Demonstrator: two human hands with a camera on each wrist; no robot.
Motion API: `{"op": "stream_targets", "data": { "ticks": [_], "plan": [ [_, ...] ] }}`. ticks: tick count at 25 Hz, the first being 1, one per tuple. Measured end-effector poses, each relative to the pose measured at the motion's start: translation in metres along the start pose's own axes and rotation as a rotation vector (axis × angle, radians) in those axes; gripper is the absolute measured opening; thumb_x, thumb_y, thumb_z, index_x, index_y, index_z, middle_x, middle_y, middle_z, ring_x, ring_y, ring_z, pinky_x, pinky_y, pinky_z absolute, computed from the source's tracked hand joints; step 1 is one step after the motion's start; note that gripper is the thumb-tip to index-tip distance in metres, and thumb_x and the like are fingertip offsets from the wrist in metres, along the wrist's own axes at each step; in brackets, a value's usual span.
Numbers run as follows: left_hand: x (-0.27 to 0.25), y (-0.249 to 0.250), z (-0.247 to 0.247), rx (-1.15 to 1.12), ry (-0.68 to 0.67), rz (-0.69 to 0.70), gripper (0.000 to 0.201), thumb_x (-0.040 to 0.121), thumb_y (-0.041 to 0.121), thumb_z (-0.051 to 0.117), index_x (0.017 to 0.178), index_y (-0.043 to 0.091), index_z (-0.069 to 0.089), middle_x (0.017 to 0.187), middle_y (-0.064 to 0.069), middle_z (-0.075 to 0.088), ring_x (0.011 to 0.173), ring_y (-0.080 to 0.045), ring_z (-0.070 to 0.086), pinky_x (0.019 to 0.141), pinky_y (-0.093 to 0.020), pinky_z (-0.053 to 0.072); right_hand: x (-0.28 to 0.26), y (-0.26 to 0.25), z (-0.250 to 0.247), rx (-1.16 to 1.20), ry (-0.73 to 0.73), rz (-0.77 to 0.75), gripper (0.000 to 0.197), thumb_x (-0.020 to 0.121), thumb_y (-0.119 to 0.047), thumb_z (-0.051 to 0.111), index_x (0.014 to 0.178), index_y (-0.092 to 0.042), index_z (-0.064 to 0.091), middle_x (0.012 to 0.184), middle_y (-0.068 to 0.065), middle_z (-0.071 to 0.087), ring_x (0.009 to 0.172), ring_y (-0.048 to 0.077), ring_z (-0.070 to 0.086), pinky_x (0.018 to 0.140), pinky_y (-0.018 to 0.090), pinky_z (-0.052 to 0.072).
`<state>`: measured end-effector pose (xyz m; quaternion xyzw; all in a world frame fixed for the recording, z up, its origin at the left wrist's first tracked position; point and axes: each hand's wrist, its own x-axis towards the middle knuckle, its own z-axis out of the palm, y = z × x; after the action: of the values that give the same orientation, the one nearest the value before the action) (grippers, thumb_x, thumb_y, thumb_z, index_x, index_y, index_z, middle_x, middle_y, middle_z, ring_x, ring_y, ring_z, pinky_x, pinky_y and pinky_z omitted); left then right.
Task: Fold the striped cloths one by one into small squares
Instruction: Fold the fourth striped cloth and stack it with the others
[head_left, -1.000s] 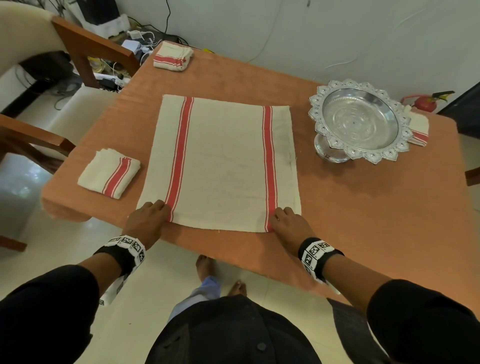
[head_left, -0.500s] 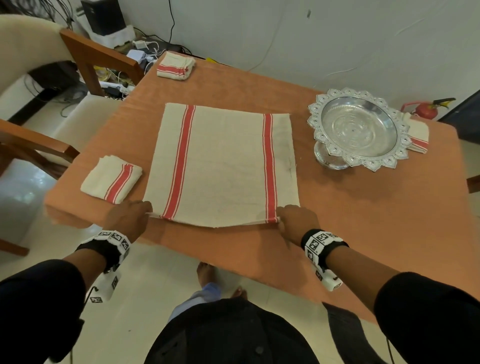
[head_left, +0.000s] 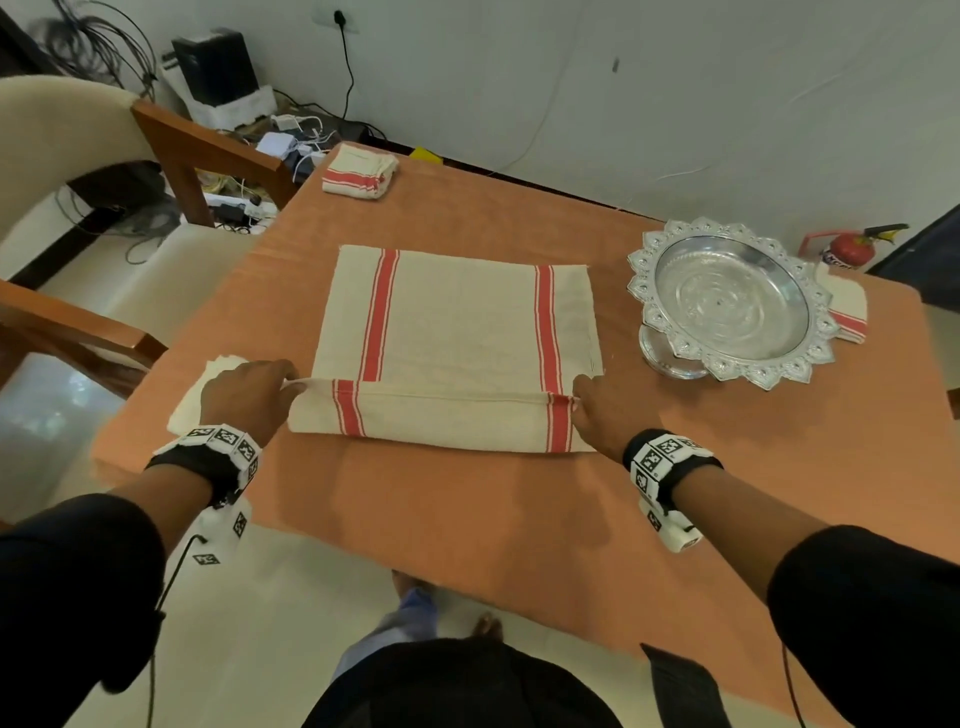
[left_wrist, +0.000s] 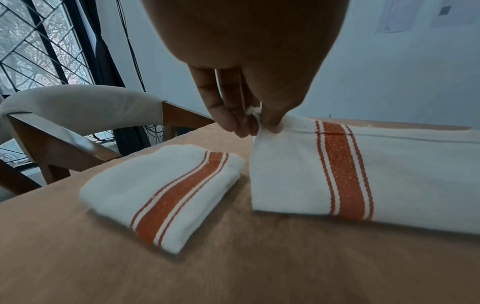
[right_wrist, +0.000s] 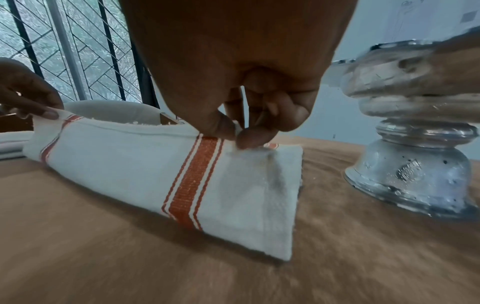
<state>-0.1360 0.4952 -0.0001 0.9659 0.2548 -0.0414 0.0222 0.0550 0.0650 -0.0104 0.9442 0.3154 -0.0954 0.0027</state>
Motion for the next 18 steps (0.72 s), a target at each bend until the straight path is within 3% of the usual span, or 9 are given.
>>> {"op": "stream_targets", "data": {
  "ticks": [3, 5, 8, 12, 15, 18],
  "plan": [
    [0.04, -0.006, -0.005, 0.005, -0.037, -0.002, 0.014, 0.096, 0.027, 0.061, 0.105, 0.029, 0.072, 0.101, -0.005, 0.074, 0.084, -0.034, 0.068, 0.065, -0.035, 0.046, 0.026, -0.01, -0.02, -0.112, -0.018, 0.053, 0.007, 0.09, -0.011, 0.05, 0.096, -0.012, 0.054, 0.071, 0.003, 0.043, 0.061, 0.025, 0.042, 0.049, 0.029, 0.015],
    [0.066, -0.009, -0.002, -0.001, -0.051, -0.001, 0.022, 0.092, 0.019, 0.06, 0.107, 0.03, 0.072, 0.103, -0.003, 0.073, 0.082, -0.035, 0.068, 0.065, -0.037, 0.05, 0.048, -0.014, -0.029, -0.133, -0.024, 0.091, 0.015, 0.089, -0.005, 0.047, 0.1, -0.011, 0.054, 0.08, 0.008, 0.055, 0.066, 0.026, 0.046, 0.053, 0.03, 0.022],
    [0.109, -0.01, 0.001, -0.058, -0.057, -0.02, 0.02, 0.092, 0.02, 0.059, 0.103, 0.03, 0.072, 0.099, -0.003, 0.073, 0.076, -0.033, 0.066, 0.065, -0.038, 0.054, 0.086, -0.015, -0.036, -0.156, -0.054, 0.134, 0.017, 0.09, -0.005, 0.048, 0.105, -0.01, 0.054, 0.096, 0.01, 0.064, 0.084, 0.03, 0.06, 0.065, 0.033, 0.036],
    [0.166, -0.013, 0.005, -0.106, -0.055, -0.03, 0.015, 0.095, 0.03, 0.059, 0.096, 0.029, 0.073, 0.085, -0.001, 0.071, 0.069, -0.027, 0.063, 0.061, -0.033, 0.05, 0.131, -0.015, -0.046, -0.15, -0.055, 0.213, 0.019, 0.094, -0.004, 0.048, 0.11, -0.007, 0.057, 0.105, 0.013, 0.065, 0.095, 0.033, 0.063, 0.069, 0.035, 0.038],
    [0.207, -0.012, 0.013, -0.139, -0.081, -0.027, 0.017, 0.097, 0.022, 0.058, 0.101, 0.026, 0.074, 0.09, -0.003, 0.072, 0.075, -0.027, 0.063, 0.065, -0.035, 0.052, 0.159, -0.02, -0.055, -0.169, -0.052, 0.301, 0.024, 0.1, -0.004, 0.045, 0.12, -0.003, 0.056, 0.123, 0.013, 0.061, 0.113, 0.037, 0.059, 0.091, 0.041, 0.046],
    [0.235, -0.006, 0.02, -0.161, -0.084, 0.004, 0.02, 0.096, 0.014, 0.057, 0.104, 0.022, 0.074, 0.099, -0.006, 0.073, 0.083, -0.03, 0.065, 0.069, -0.038, 0.053, 0.187, -0.014, -0.049, -0.201, -0.076, 0.324, 0.023, 0.1, -0.003, 0.045, 0.119, -0.002, 0.058, 0.124, 0.013, 0.061, 0.119, 0.039, 0.057, 0.099, 0.042, 0.045]
  ]
}}
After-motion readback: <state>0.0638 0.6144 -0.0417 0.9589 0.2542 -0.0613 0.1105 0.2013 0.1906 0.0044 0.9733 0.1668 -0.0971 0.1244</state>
